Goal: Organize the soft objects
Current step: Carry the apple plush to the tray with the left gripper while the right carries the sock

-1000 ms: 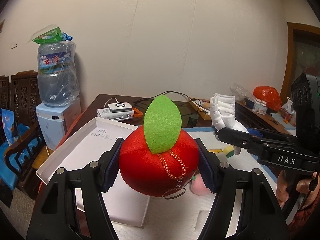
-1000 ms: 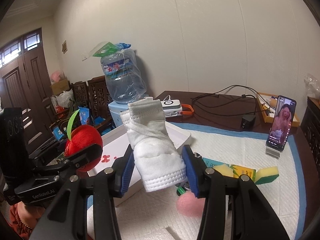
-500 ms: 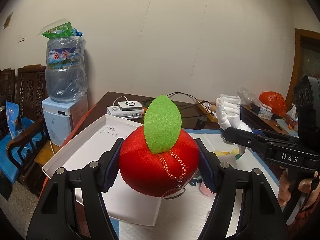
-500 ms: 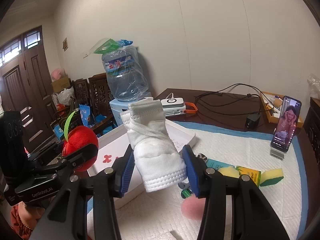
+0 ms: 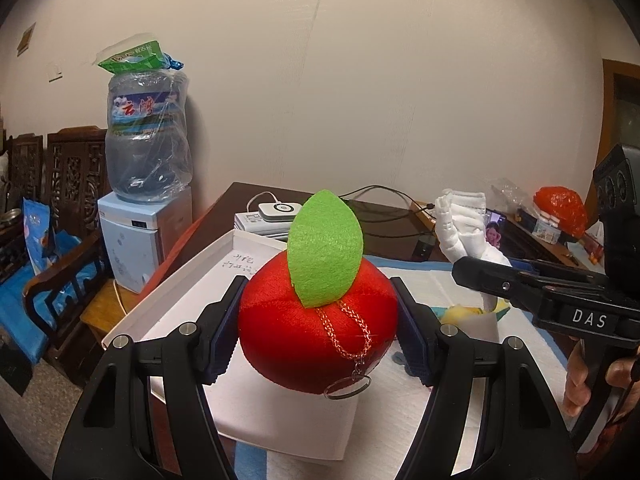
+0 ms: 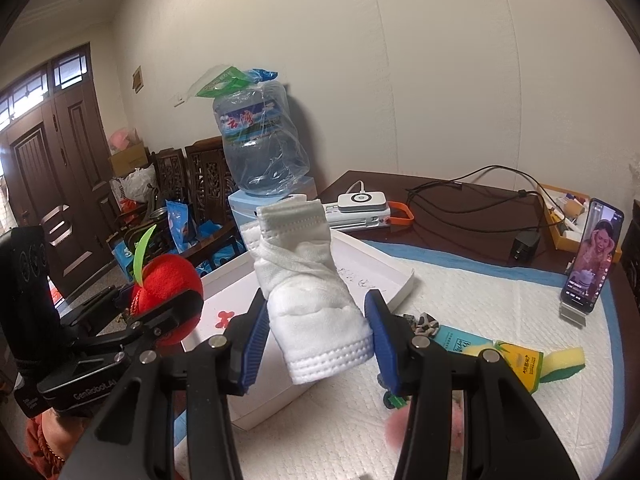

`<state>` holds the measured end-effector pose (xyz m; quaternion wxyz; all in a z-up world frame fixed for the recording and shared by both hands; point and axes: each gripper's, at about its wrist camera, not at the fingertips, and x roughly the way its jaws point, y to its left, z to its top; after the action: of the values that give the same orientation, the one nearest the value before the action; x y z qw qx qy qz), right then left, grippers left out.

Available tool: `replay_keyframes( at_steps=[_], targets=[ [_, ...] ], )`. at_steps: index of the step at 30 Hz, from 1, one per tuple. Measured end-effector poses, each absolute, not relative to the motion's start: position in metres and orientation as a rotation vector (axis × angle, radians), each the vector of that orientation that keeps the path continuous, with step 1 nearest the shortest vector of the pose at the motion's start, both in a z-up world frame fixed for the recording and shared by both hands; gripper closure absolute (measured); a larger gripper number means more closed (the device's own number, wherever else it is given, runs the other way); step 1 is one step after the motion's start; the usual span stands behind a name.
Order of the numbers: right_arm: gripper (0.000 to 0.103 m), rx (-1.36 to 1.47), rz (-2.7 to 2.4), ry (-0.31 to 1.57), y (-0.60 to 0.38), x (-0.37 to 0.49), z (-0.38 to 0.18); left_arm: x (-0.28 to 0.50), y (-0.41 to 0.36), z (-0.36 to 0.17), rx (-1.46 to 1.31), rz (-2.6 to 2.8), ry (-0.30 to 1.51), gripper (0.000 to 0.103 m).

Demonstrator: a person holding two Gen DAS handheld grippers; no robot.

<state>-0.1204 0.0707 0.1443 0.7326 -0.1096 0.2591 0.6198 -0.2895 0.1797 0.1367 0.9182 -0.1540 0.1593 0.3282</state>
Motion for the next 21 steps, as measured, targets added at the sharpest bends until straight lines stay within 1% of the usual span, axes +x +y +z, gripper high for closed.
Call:
replay_keyframes(
  at_steps=[6, 21],
  targets=[
    [0.054, -0.246, 1.364, 0.589, 0.081, -0.120, 0.141, -0.288, 0.194, 0.136, -0.318, 0.700, 0.329, 0.033],
    [0.054, -0.258, 1.374, 0.705, 0.119, -0.110, 0.116, -0.275, 0.239, 0.103, -0.366, 0.789, 0.412, 0.033]
  ],
)
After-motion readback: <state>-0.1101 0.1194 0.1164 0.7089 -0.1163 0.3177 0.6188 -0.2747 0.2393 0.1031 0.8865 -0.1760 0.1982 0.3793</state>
